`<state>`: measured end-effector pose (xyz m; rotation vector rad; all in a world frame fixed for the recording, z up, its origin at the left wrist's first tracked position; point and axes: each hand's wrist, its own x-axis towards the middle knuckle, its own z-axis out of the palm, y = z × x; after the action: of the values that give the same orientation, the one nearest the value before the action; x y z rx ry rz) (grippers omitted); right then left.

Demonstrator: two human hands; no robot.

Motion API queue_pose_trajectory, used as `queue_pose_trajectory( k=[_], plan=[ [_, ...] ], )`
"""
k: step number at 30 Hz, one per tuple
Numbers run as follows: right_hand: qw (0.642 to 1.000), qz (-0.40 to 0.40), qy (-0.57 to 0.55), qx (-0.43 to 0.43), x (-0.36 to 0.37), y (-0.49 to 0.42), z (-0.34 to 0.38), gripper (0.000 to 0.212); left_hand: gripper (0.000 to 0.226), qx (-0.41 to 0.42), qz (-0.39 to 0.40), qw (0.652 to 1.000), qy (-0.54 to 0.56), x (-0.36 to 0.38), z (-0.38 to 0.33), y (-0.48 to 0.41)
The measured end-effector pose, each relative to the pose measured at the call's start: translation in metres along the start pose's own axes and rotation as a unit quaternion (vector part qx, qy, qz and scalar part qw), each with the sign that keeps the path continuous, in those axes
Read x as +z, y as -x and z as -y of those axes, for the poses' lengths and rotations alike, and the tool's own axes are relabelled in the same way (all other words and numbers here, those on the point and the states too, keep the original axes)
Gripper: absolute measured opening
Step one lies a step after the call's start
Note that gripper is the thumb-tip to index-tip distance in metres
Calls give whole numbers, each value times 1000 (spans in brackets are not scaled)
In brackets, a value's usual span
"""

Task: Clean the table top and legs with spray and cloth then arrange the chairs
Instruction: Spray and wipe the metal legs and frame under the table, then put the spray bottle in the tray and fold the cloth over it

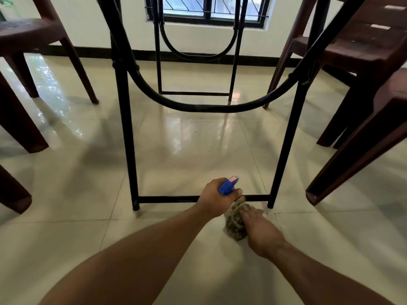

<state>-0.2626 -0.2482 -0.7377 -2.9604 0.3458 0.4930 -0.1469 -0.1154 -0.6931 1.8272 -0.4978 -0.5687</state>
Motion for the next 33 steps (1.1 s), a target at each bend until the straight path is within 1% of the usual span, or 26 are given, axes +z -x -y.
queue_pose_trajectory(
  k=[2,3,5,7,8,10,11,13,15,17,18,20,22,23,25,27,30,32,33],
  plan=[
    [996,59,-36,-51,1,2,22,63,35,-2,9,1000,-21,-13,7,7],
    [994,88,-31,-62,-2,2,32,62,36,-10,9,1000,-27,-22,8,13],
    [990,119,15,-78,-15,0,52,63,37,-26,6,999,-32,-43,10,29],
    [985,142,72,-71,-43,3,72,59,37,-33,-4,999,-35,-61,9,45],
    [985,143,80,-60,-57,0,77,54,36,-33,-17,999,-35,-68,8,52],
    [990,131,56,-9,-85,3,90,40,30,-45,-47,997,-41,-83,1,70],
    [993,111,31,15,-99,10,95,37,28,-51,-52,996,-48,-90,-7,80],
    [995,82,-29,52,-122,28,106,38,26,-66,-38,994,-78,-98,-25,101],
    [991,68,-77,88,-146,60,117,47,25,-84,-6,987,-138,-108,-55,124],
    [987,46,-104,110,-167,97,129,53,30,-91,13,971,-221,-115,-87,147],
    [988,32,-103,110,-180,117,134,55,33,-92,22,960,-265,-120,-106,159],
    [994,13,-78,76,-208,154,142,61,36,-76,46,930,-355,-128,-143,182],
    [995,21,-64,71,-241,190,148,62,40,-50,71,895,-437,-135,-183,205],
    [995,23,-58,72,-251,202,151,63,41,-35,74,889,-450,-133,-200,217],
    [993,35,-72,90,-289,238,153,63,42,-35,97,888,-448,-134,-250,237],
    [990,21,-86,107,-317,274,158,63,52,-34,106,881,-460,-133,-299,260],
    [976,7,-132,171,-368,332,163,61,62,-24,112,877,-466,-136,-371,285],
    [961,1,-165,223,-406,374,167,60,64,-28,140,880,-453,-139,-427,303],
    [956,-9,-172,239,-414,388,170,60,65,-44,153,883,-442,-138,-446,310]
  ],
)
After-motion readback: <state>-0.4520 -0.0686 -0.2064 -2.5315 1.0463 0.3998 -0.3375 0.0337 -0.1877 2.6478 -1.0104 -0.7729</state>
